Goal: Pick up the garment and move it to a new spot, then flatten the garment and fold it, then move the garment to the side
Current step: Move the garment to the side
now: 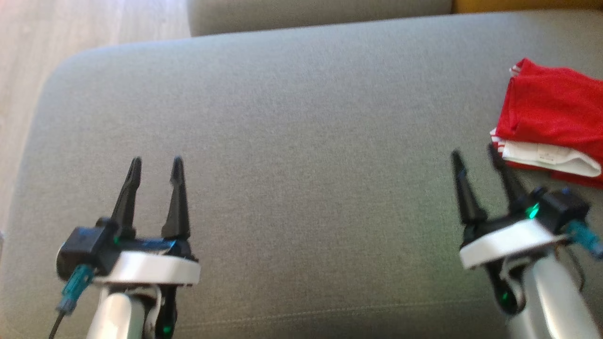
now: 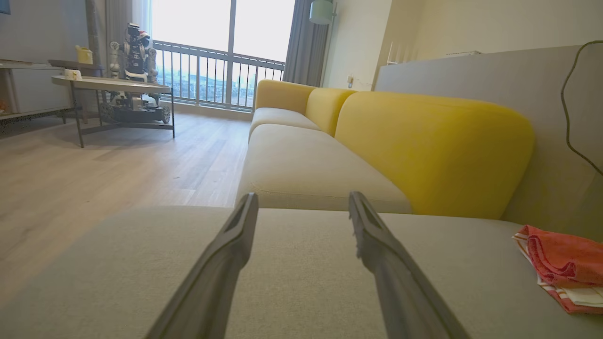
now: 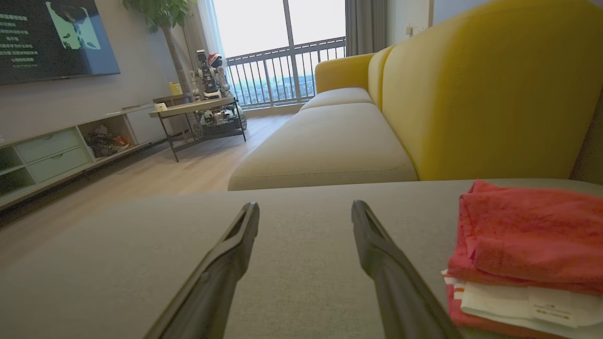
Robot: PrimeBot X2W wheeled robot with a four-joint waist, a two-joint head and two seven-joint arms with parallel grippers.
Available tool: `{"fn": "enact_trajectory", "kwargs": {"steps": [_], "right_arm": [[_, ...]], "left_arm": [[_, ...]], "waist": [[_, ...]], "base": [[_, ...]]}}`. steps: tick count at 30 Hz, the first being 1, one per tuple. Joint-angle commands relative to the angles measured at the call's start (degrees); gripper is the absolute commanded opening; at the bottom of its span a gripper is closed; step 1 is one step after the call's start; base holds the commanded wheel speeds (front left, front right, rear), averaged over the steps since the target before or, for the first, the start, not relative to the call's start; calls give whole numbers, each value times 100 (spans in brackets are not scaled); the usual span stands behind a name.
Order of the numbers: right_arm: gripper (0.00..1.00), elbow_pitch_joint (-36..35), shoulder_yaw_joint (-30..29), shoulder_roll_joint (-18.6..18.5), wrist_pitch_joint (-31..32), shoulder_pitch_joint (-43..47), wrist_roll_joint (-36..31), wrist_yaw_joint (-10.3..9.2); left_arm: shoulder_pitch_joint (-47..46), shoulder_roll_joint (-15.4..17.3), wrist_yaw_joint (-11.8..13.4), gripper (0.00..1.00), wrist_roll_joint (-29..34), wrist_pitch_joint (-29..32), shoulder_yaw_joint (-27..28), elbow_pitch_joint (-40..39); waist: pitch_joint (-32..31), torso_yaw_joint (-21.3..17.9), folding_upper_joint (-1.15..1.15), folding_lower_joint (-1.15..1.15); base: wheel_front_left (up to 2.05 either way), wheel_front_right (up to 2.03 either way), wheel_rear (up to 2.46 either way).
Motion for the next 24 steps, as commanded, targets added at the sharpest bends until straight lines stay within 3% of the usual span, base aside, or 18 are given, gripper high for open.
{"fn": "enact_trajectory", "kwargs": {"steps": [1, 5, 24], "right_arm": [[100, -300, 192, 64, -37, 44, -76, -2], [100, -362, 192, 164, -37, 283, -113, -2], [100, -584, 87, 231, -37, 386, -212, -2]], "left_arm": [[-54, -15, -28, 100, 77, -29, 299, -155], [140, -36, -67, 100, 242, -29, 418, -130], [276, -42, 213, 100, 55, -29, 354, -148]], "waist": [[-153, 85, 0, 1], [-256, 76, 0, 1], [-217, 65, 0, 1]], "base": [[0, 0, 0], [0, 0, 0], [0, 0, 0]]}}
